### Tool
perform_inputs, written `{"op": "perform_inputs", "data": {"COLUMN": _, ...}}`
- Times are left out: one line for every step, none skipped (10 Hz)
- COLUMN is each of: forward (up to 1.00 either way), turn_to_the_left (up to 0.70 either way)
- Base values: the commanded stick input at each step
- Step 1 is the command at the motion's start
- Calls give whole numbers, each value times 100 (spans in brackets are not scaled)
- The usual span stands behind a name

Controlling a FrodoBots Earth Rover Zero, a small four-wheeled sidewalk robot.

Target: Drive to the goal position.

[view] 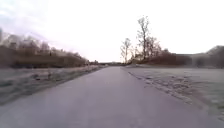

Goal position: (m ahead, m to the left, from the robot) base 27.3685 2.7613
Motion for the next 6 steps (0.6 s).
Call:
{"op": "perform_inputs", "data": {"forward": 100, "turn_to_the_left": 1}}
{"op": "perform_inputs", "data": {"forward": 100, "turn_to_the_left": 1}}
{"op": "perform_inputs", "data": {"forward": 100, "turn_to_the_left": 1}}
{"op": "perform_inputs", "data": {"forward": 100, "turn_to_the_left": 1}}
{"op": "perform_inputs", "data": {"forward": 100, "turn_to_the_left": 1}}
{"op": "perform_inputs", "data": {"forward": 100, "turn_to_the_left": 1}}
